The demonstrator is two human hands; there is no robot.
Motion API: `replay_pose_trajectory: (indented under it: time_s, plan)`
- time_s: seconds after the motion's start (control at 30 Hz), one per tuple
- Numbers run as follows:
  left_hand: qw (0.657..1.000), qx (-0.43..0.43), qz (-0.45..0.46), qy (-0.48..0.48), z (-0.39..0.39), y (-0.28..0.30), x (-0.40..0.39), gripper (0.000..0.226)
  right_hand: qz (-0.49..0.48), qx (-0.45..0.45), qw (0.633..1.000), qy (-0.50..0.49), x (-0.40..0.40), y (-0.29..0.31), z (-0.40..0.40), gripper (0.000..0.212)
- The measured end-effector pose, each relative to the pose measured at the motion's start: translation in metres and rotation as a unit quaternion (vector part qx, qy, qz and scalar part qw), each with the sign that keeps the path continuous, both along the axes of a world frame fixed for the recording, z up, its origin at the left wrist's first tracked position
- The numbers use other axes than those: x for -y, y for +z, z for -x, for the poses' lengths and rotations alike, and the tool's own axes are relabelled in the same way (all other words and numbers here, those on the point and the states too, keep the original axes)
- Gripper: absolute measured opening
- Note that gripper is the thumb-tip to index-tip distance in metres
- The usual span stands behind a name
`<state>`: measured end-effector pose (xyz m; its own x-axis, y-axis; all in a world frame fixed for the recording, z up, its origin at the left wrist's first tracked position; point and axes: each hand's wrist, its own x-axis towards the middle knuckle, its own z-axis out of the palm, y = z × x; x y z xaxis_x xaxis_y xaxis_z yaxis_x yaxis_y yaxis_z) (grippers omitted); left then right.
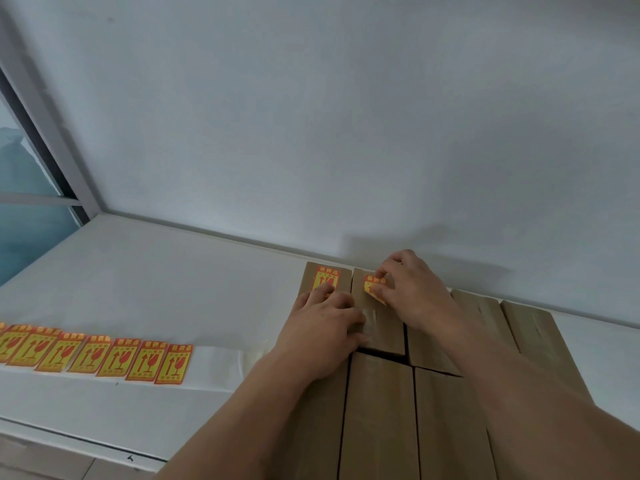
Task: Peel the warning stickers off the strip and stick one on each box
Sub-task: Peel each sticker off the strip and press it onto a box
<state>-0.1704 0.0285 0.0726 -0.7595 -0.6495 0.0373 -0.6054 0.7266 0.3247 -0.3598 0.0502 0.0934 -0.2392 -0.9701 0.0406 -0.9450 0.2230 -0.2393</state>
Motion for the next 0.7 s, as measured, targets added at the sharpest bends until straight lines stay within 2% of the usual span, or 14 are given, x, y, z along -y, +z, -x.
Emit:
replay_pose_trajectory:
  time_s: [0.23,0.5,0.7]
  plan:
    - [1.0,0.001,-0.004,0.006,0.0,-0.002,0.0,0.038,-0.034,-0.032,0.999,0.005,-0.01,-0.011,-0.009,0.049]
    - [1.0,0.012,0.001,0.014,0.0,-0.002,0.0,0.04,-0.054,-0.012,0.998,-0.027,-0.007,-0.01,-0.007,0.053]
    - [1.0,0.014,-0.004,0.022,0.0,-0.001,-0.001,0.04,-0.066,-0.034,0.996,-0.055,-0.014,-0.008,0.003,0.057]
